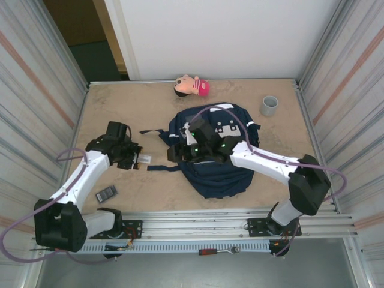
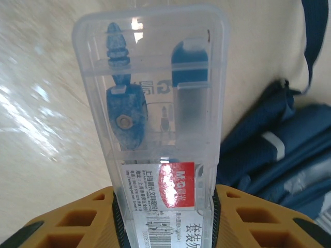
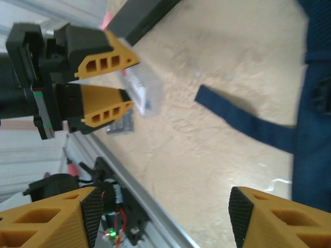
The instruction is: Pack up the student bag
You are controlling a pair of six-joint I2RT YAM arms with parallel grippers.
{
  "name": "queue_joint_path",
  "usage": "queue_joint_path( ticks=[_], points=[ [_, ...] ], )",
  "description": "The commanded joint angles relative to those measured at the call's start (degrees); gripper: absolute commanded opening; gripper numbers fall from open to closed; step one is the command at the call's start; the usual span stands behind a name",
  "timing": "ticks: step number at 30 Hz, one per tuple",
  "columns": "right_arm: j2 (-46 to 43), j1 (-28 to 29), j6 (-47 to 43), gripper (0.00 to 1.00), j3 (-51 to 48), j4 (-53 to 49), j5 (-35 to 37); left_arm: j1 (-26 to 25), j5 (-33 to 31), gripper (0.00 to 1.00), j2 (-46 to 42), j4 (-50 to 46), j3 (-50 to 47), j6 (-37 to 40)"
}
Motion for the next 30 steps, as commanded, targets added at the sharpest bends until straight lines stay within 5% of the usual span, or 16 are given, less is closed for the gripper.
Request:
queue_joint_path(
  ticks=[1,17,30],
  points=[
    [2.46,1.02,4.09,0.66,1.73,5.54,-3.63,-3.03,0.63,0.25,1.11,4.60,0.24,-6.53],
    [7.83,-1.82,11.33,0.62,0.68,13.03,-1.67,-11.13,3.74,0.26,3.06,17.32,-0.67,-15.03],
    [5.41,-4.41,9.61,0.21,-1.89,13.73,0.86,-15.15,5.29,0.28,5.27,22.60,-0.29,-17.11]
  ],
)
